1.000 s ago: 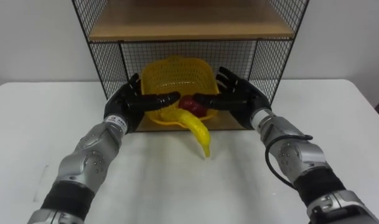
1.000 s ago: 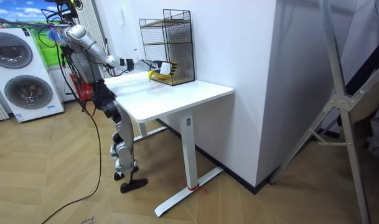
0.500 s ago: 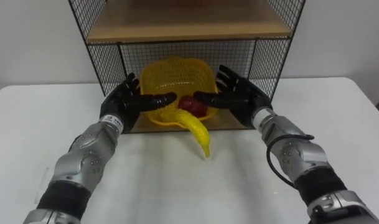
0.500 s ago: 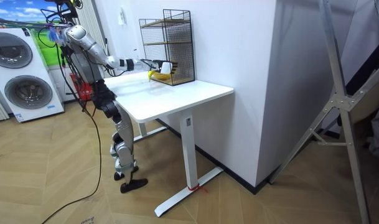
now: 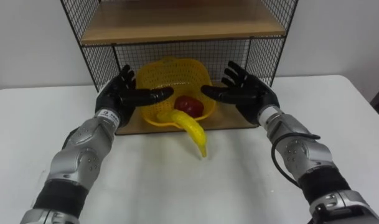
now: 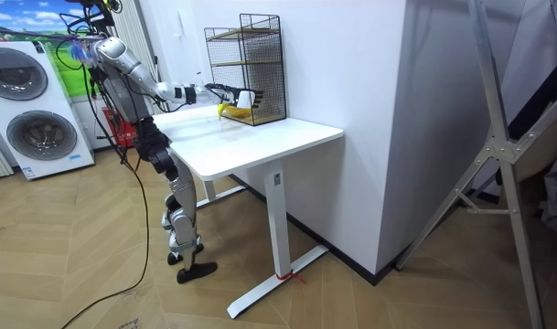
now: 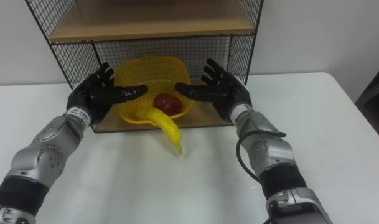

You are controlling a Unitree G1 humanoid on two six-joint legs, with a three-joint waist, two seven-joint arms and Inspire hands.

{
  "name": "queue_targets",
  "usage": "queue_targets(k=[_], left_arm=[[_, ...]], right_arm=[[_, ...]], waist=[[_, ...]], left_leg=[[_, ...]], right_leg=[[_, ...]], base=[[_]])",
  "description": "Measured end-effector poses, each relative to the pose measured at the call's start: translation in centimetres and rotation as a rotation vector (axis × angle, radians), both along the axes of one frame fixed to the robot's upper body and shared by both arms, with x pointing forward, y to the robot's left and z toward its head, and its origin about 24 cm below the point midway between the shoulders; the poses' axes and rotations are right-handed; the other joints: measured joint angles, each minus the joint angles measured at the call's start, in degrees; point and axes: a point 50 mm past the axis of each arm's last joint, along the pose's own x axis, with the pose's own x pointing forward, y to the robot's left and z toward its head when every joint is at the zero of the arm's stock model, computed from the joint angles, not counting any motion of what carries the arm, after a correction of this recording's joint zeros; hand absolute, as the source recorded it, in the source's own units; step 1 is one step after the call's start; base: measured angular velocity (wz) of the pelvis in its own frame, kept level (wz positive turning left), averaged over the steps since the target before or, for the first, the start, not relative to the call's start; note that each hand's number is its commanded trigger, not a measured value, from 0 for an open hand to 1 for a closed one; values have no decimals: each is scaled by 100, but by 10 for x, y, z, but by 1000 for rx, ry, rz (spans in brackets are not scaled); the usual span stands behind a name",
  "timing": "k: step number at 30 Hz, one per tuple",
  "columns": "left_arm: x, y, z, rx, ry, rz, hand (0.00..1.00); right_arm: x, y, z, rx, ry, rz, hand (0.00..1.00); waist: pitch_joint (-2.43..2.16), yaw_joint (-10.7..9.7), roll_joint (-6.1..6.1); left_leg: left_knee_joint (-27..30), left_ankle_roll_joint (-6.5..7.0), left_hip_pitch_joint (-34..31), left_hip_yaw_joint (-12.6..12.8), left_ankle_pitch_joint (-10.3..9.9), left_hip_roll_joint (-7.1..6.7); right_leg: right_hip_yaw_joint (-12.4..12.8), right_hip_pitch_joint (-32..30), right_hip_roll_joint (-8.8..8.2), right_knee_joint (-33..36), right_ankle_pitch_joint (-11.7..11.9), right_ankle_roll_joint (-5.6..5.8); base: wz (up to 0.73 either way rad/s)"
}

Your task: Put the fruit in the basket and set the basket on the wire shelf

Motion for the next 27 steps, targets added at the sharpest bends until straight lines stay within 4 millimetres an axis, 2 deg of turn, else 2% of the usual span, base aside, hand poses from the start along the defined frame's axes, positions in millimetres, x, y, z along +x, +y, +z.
queue_targets(k=[8,16,18,23,27], left_arm=[[0,2,0,-2,-1,7,0],[0,2,2,-4,-11,10,0],[0,2,6,-4,-27,9,0],[-10,5,12,-3,-87,9,0],[-30,9,6,40,-104,11,0]], right_arm=[[-1,-1,-1,-2,2,-1,0],[-10,-2,-9,2,19,-8,0],[-13,-3,-8,2,8,-12,0],[-27,-3,-10,8,-14,-17,0],[-36,-4,-8,1,-45,-10,0]], waist=[[-9,3,-20],[-80,25,-136],[-86,48,-145],[-84,94,-144],[-77,104,-152]], left_leg=[[-91,-9,44,8,46,-7],[-137,-10,88,56,65,-6],[-144,-10,104,70,65,-6],[-190,-14,201,104,72,-4],[-267,-22,278,95,85,-13]], right_leg=[[8,-1,-5,4,-1,-1],[46,1,-12,8,-2,-2],[128,3,-1,8,-2,-2],[188,64,6,8,-1,-2],[202,122,11,-54,-5,1]], base=[[0],[-2],[-5],[-6],[-1]])
